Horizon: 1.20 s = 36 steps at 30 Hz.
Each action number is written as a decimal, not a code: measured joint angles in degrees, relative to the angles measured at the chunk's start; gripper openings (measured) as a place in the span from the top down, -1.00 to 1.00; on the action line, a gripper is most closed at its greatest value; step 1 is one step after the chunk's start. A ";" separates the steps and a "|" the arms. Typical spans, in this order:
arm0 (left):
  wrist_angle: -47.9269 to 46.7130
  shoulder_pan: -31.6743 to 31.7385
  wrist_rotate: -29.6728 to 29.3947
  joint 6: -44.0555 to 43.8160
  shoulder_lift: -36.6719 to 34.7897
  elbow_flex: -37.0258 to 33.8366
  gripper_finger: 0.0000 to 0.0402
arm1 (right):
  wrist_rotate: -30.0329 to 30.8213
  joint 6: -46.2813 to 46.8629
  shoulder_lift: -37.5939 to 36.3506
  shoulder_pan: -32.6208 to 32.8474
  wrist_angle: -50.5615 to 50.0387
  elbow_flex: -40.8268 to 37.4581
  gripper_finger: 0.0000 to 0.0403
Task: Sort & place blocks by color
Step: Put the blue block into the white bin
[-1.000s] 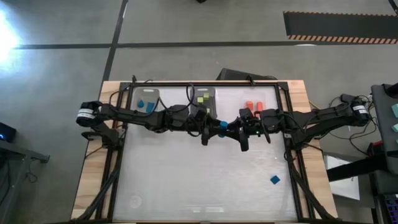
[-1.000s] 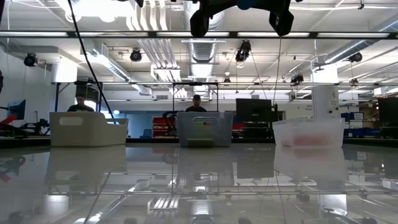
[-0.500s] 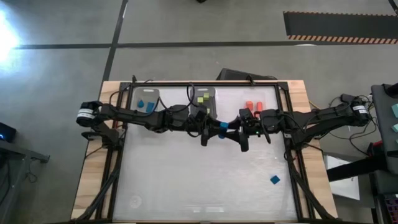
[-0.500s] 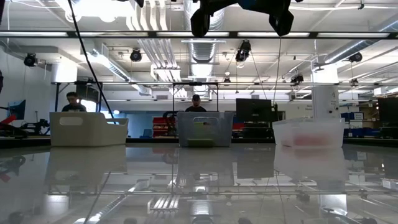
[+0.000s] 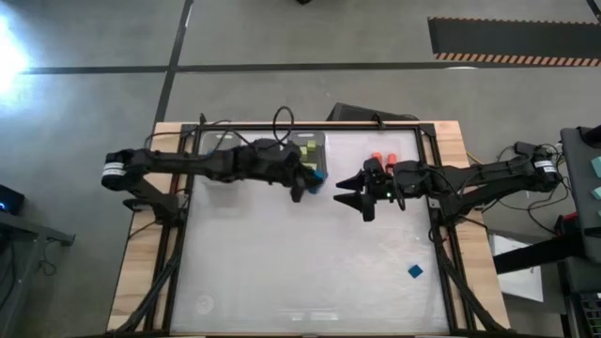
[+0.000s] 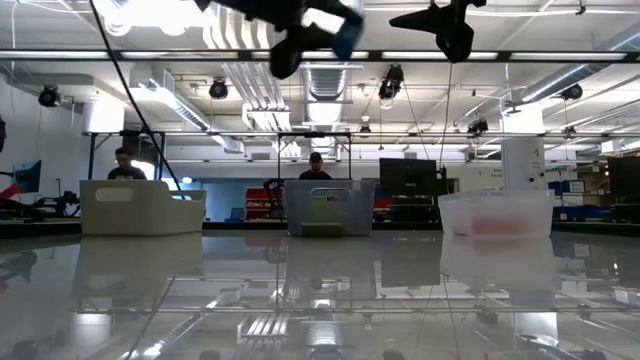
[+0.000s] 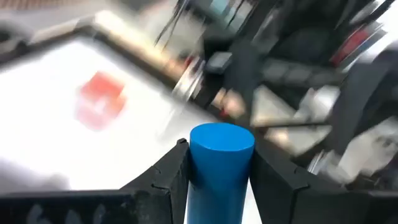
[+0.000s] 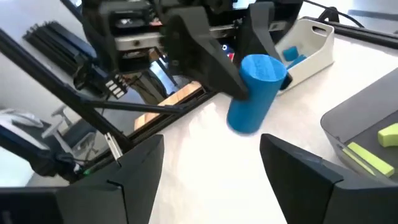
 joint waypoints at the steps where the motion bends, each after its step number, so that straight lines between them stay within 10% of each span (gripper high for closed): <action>1: -4.10 0.87 0.37 -0.01 -0.83 0.00 0.40 | 0.00 0.63 -0.03 -0.13 -0.02 0.00 -0.27; 14: -58.45 24.29 -10.24 1.10 -6.64 -1.22 0.40 | 1.31 3.87 -0.04 -0.59 -0.94 0.00 -0.15; 24: -68.09 40.42 -11.45 9.75 -2.14 -2.54 0.40 | 1.92 6.33 -0.02 -0.71 -0.94 0.00 -0.13; 36: -73.62 42.83 -13.45 16.51 4.34 -2.64 0.29 | 3.02 7.24 0.00 -0.79 -0.92 0.00 -0.13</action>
